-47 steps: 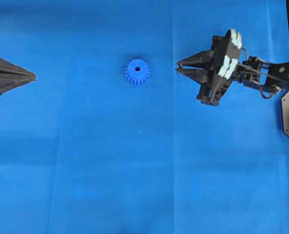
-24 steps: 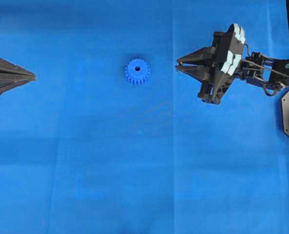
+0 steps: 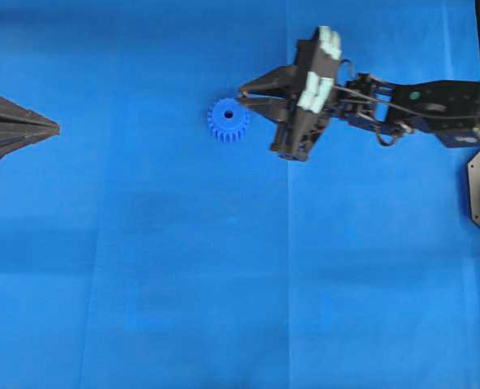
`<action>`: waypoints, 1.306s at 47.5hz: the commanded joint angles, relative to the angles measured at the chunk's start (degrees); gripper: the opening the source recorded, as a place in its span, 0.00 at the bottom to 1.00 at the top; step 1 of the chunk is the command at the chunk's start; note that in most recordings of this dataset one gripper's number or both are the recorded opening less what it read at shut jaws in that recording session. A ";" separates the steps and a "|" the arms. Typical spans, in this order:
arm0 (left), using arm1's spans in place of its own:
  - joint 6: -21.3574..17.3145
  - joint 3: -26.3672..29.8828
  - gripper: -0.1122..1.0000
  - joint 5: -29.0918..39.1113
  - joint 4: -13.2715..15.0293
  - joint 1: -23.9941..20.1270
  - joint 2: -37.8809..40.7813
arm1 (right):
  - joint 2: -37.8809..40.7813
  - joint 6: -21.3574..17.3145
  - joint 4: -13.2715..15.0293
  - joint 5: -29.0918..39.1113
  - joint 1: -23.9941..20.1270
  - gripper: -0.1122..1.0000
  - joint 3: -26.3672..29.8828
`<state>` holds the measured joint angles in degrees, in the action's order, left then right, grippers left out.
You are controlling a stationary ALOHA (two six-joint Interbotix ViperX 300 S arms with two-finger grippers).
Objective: Insert the shaft placed at a random location into the center hole of the small gear at another random location.
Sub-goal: 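Carry the held shaft left over the blue gear's center hole, then lower the shaft into the gear's center hole with the right gripper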
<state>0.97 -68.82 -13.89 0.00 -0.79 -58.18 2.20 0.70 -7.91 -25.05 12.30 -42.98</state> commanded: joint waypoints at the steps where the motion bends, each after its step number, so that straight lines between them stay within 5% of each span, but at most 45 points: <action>1: 0.00 0.53 0.10 -0.26 -0.09 -0.18 0.18 | 0.35 0.09 0.53 0.62 -0.18 0.13 3.34; 62: 0.00 0.53 0.10 -0.09 -0.09 -0.18 0.09 | 7.82 -0.35 -0.79 -1.32 -0.79 0.13 3.87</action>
<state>0.97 -68.91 -13.80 -0.09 -0.88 -58.27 10.55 0.26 -8.53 -25.66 11.51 -39.55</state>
